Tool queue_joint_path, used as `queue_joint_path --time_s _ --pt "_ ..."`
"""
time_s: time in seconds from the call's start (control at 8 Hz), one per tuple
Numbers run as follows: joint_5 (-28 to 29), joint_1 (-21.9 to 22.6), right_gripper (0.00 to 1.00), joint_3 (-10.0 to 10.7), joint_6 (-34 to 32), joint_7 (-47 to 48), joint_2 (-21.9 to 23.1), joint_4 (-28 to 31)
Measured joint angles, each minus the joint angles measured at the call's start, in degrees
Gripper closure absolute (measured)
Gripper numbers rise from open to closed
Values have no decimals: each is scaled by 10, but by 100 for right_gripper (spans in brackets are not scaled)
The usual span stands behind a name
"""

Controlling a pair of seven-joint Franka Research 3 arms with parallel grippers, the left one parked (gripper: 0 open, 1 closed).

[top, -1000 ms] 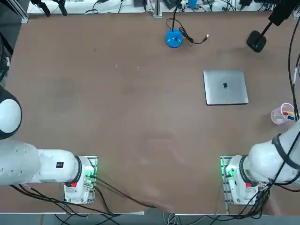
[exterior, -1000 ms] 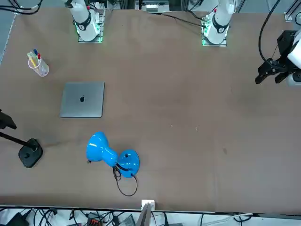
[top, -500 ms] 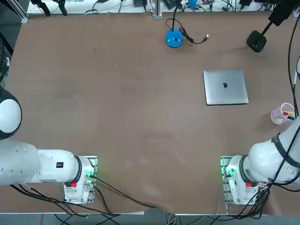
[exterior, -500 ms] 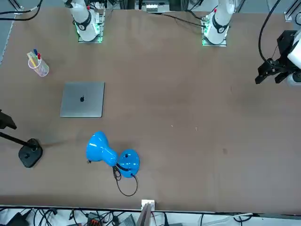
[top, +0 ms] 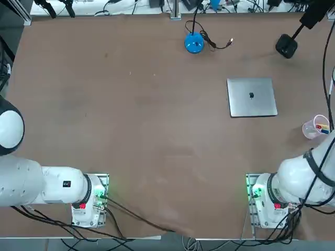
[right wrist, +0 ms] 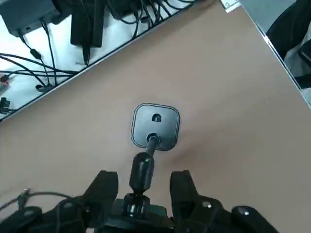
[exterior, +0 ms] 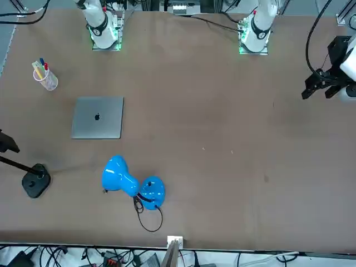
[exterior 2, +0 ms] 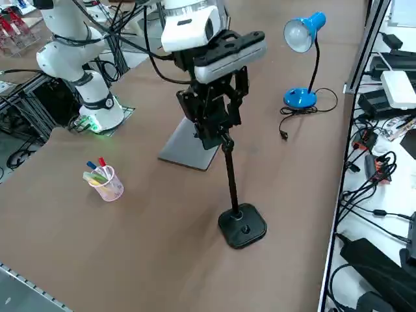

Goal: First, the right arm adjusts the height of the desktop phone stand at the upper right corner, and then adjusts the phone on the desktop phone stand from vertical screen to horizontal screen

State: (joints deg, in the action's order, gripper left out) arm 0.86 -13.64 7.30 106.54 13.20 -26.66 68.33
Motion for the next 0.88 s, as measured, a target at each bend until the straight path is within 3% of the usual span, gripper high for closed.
queue_joint_path --time_s 0.88 --pt "0 -1 34 -1 -1 56 -24 0"
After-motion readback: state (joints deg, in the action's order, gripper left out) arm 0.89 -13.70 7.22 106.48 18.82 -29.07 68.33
